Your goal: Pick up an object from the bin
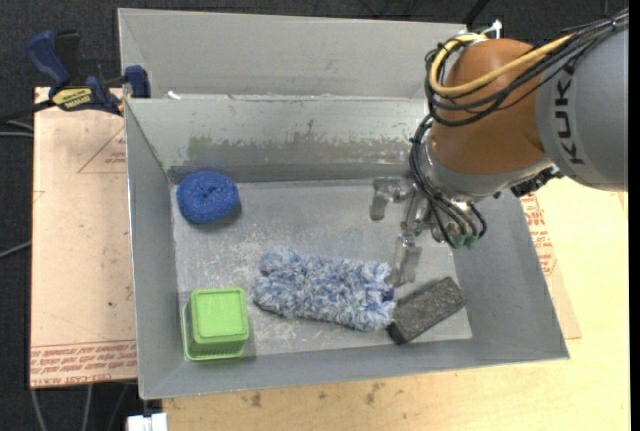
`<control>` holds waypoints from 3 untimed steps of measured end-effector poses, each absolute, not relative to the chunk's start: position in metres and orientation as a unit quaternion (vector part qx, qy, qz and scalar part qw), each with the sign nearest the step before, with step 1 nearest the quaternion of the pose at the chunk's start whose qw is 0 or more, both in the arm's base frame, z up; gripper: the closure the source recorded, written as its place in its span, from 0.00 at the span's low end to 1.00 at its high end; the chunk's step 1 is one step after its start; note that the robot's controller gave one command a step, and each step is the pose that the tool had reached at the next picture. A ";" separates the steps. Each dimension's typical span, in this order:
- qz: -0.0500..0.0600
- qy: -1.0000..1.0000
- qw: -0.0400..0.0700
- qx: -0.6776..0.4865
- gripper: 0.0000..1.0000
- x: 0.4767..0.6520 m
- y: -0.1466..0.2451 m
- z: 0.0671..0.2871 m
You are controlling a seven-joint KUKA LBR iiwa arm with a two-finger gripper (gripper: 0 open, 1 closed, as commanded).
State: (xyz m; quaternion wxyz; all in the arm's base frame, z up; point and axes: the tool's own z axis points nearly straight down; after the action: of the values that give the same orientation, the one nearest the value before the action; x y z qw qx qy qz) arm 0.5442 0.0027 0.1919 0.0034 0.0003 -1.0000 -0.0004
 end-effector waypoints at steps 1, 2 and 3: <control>0.000 -1.000 -0.001 0.000 0.00 0.546 0.003 0.197; 0.000 -0.999 -0.001 0.037 0.00 0.538 0.008 0.156; -0.001 -0.999 0.000 0.043 0.00 0.535 0.010 0.114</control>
Offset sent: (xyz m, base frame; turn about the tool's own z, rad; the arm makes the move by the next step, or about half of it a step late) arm -0.0096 0.0078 -0.0504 -0.1020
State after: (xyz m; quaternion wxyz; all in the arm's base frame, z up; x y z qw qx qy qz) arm 0.5352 0.0103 0.1140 0.0001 0.0431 -0.9991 -0.0007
